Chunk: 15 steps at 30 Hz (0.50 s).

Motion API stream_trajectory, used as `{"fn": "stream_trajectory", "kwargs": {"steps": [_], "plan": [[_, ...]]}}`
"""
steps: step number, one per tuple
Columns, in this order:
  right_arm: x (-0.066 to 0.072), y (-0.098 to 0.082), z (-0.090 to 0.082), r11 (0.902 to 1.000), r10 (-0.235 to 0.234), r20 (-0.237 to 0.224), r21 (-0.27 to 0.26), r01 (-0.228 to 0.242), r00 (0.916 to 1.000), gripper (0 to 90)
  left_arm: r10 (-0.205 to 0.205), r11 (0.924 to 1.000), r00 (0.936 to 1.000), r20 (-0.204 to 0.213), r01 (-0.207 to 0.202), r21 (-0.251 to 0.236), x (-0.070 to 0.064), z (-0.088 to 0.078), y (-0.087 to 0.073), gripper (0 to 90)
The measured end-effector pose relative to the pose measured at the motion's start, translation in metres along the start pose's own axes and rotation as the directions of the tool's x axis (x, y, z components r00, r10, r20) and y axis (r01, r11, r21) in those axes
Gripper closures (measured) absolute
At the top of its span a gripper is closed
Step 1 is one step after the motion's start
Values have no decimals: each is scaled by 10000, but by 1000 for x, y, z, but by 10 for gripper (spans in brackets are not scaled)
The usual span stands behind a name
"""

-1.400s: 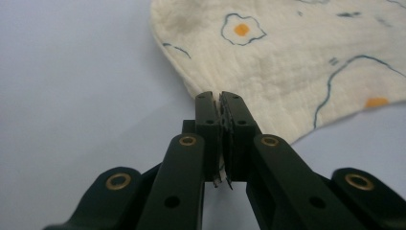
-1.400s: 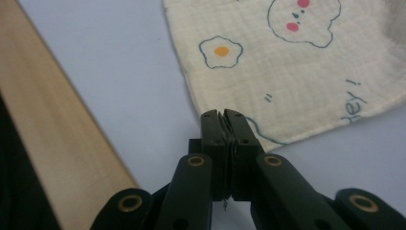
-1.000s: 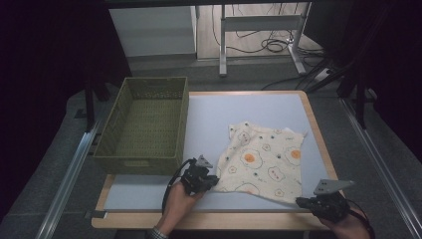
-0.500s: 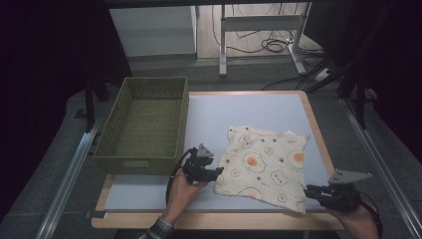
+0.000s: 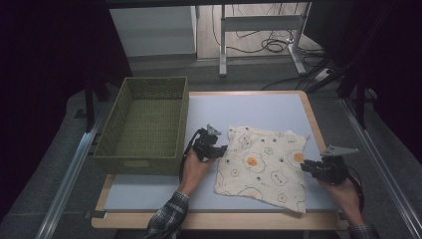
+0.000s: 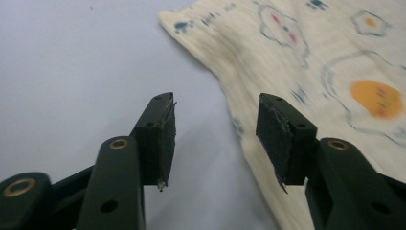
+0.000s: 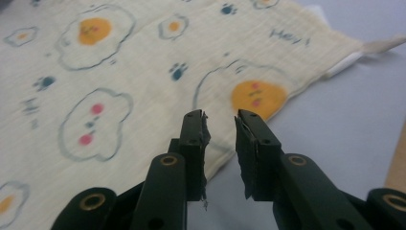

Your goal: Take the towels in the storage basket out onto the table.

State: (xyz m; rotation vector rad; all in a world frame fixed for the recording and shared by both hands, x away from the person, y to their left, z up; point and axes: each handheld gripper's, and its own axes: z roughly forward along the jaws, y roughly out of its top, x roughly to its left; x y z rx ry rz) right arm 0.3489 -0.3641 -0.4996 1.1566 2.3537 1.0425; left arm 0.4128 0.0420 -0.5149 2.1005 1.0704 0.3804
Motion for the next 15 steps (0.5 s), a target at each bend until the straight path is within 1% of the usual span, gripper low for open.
{"fn": "stream_trajectory", "kwargs": {"steps": [5,9,11,13,14,15], "plan": [[-18,12,10,9996,267,206,-137,-264,9994,736,-56,10000,10000,-79,55,-37,11,19,21,539],[-33,21,18,9978,651,454,-180,-643,9968,740,256,9996,9995,-192,-257,-76,18,34,36,576],[-39,26,23,9967,780,577,-265,-766,9953,745,265,9996,9993,-281,-267,-78,21,40,41,587],[-46,31,28,9959,886,791,-237,-870,9929,747,191,9997,9988,-457,-197,-144,26,44,46,596],[-49,34,31,9957,913,914,-266,-893,9916,748,109,9999,9992,-374,-113,-125,29,46,48,603],[-53,37,34,9948,1000,942,-285,-977,9905,748,53,9999,9995,-299,-57,-149,31,48,50,604]]}}
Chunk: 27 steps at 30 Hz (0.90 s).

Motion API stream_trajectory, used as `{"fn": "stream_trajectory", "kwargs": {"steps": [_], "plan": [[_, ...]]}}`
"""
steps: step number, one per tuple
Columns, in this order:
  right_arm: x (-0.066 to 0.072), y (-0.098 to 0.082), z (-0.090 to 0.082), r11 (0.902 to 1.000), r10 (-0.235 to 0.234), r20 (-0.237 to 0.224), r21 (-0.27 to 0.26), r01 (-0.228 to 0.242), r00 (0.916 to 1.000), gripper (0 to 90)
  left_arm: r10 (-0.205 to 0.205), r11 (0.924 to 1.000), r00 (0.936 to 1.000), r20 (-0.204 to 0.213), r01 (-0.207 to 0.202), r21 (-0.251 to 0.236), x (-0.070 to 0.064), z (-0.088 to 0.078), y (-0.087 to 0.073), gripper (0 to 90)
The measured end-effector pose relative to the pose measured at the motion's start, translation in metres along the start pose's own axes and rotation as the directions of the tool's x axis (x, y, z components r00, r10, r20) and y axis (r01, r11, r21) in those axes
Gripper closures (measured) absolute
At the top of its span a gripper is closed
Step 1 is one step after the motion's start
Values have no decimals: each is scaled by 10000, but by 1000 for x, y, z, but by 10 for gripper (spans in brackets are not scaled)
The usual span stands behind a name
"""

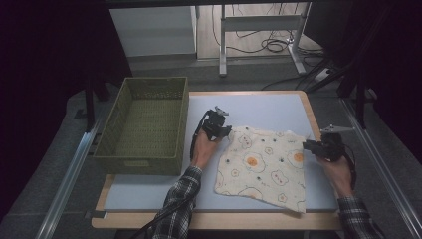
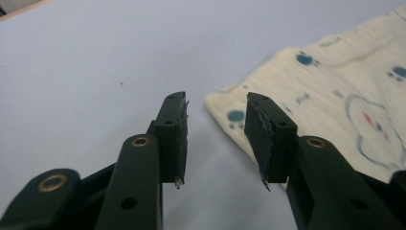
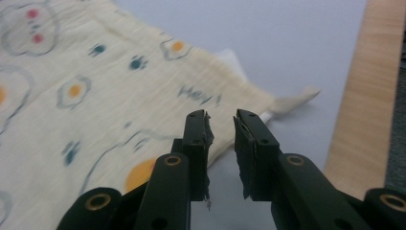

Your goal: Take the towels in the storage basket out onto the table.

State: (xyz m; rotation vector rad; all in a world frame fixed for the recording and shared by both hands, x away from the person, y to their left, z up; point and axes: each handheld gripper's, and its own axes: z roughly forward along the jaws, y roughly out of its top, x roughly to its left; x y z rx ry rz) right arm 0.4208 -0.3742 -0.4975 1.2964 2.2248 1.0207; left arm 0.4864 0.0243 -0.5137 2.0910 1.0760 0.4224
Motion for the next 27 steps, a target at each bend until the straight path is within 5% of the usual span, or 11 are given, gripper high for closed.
{"fn": "stream_trajectory", "kwargs": {"steps": [12,14,17,19,23,27], "plan": [[-13,10,34,9988,9,503,479,-34,9987,646,320,9990,9993,-170,-315,308,2,29,2,545],[-11,9,35,9990,-70,640,451,41,9979,665,206,9994,9997,142,-210,269,3,30,1,588],[-10,8,34,9990,193,433,393,-211,9989,810,50,9995,9981,609,-68,297,3,30,1,722],[-10,8,34,9988,284,300,389,-296,9991,855,252,9988,9963,827,-285,390,1,29,3,842],[-7,14,34,9984,-107,669,553,70,9977,876,760,9965,9968,254,-768,343,4,24,10,876],[-13,29,28,9999,114,663,34,-116,9977,877,706,9975,9973,-181,-707,-51,12,12,21,875]]}}
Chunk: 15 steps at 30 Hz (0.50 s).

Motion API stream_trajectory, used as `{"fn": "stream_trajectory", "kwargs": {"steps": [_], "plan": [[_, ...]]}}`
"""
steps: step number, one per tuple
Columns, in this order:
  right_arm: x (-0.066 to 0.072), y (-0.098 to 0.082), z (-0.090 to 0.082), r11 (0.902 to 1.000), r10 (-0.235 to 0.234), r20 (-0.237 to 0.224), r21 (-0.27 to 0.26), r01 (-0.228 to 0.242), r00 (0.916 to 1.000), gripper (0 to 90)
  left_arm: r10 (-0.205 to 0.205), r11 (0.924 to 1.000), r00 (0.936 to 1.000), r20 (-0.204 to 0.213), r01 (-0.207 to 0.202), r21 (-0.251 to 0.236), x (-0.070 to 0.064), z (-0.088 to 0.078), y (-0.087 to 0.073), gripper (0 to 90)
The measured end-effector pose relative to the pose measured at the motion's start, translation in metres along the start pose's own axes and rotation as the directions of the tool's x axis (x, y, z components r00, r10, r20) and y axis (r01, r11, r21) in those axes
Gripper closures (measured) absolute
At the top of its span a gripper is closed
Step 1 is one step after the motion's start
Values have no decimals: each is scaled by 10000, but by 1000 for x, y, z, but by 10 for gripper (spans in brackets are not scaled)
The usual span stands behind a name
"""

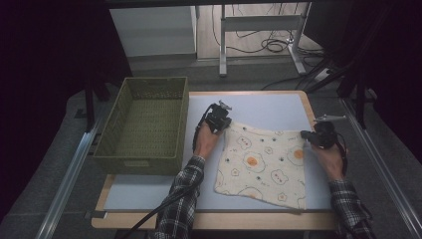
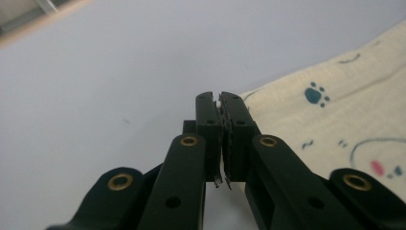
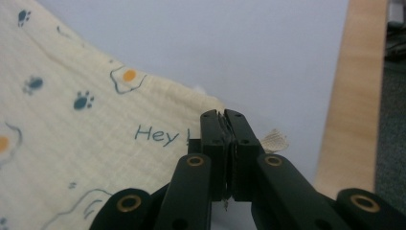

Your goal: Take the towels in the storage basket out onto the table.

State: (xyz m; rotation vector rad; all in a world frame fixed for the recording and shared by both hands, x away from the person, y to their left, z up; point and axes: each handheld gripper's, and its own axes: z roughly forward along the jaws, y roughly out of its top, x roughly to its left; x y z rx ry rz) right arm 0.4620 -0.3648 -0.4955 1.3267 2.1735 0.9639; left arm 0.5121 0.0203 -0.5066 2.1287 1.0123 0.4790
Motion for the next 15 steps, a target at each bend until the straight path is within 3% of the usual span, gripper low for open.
{"fn": "stream_trajectory", "kwargs": {"steps": [5,15], "plan": [[3,9,-5,9998,-92,-158,-185,90,9998,877,300,9995,9994,-160,-301,-43,-6,-7,0,870],[13,-6,-32,9979,-268,-777,-615,221,9966,872,376,9973,9993,52,-372,-629,-28,-34,-20,868]]}}
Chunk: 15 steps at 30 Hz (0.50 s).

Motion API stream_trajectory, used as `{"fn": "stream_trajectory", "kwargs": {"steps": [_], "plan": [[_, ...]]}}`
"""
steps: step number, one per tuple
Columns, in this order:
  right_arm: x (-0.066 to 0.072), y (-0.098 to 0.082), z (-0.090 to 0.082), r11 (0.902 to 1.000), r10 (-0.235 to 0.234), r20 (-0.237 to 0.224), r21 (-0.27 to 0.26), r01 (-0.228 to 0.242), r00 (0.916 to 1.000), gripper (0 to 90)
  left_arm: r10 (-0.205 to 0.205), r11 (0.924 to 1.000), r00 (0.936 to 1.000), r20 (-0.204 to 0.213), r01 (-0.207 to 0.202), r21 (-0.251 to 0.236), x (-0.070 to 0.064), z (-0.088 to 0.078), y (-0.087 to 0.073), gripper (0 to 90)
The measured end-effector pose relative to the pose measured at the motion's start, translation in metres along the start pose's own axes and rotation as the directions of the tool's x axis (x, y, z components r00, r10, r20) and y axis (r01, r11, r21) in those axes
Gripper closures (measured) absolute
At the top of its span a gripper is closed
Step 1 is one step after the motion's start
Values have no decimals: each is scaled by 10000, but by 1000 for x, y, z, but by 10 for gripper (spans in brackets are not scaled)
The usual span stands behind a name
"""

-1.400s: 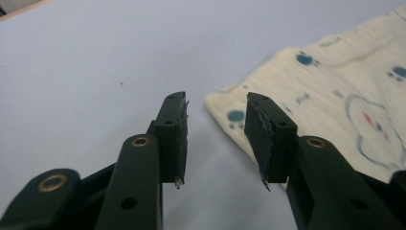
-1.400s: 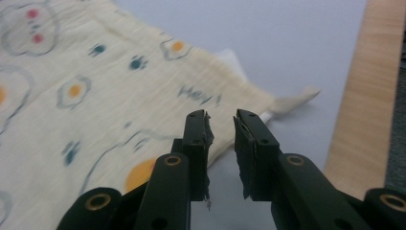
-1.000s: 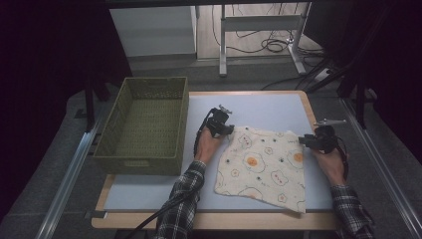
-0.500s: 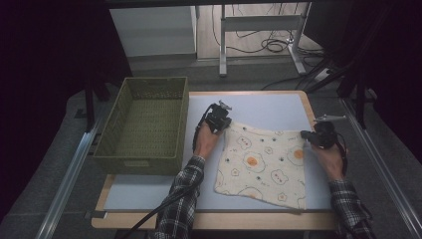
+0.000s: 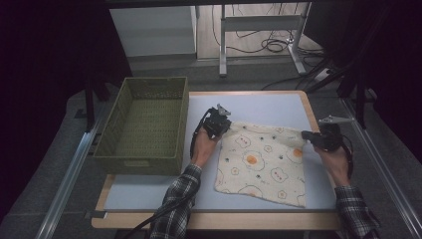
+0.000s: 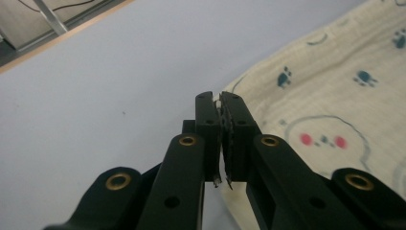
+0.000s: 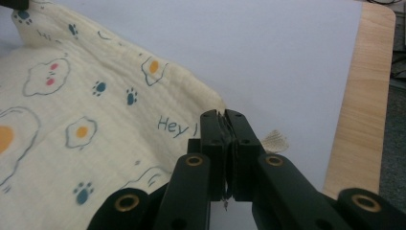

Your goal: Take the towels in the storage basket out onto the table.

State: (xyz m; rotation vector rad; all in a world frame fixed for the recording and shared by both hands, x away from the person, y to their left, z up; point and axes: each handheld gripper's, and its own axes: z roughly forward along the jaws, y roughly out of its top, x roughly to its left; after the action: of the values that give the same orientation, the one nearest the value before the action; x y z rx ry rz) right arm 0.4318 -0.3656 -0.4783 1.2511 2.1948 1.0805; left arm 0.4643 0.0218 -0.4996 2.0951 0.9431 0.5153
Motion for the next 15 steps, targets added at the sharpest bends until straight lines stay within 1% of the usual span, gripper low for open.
{"fn": "stream_trajectory", "kwargs": {"steps": [3,7,8,9,11,12,13,15], "plan": [[4,-6,-7,10000,-77,-132,10,78,9999,875,53,9998,9999,157,-49,-214,-8,-11,-8,868],[12,-15,-15,9998,-218,-334,-21,217,9992,878,108,9994,9993,355,-97,-317,-15,-22,-18,868],[12,-15,-15,9998,-218,-334,-21,217,9992,878,108,9994,9993,355,-97,-317,-15,-22,-18,868],[16,-19,-20,9994,-337,-387,-22,336,9987,878,167,9993,9992,371,-154,-337,-19,-27,-23,868],[20,-24,-26,9989,-449,-446,-129,444,9980,878,139,9990,9987,492,-118,-426,-21,-33,-30,868],[22,-27,-29,9985,-525,-473,-147,519,9975,877,139,9990,9987,492,-118,-426,-21,-33,-30,867],[24,-29,-32,9980,-612,-468,-168,605,9970,877,135,9990,9977,666,-107,-429,-25,-36,-37,866],[28,-34,-40,9977,-642,-535,-253,629,9965,877,252,9990,9974,671,-226,-395,-29,-39,-44,866]]}}
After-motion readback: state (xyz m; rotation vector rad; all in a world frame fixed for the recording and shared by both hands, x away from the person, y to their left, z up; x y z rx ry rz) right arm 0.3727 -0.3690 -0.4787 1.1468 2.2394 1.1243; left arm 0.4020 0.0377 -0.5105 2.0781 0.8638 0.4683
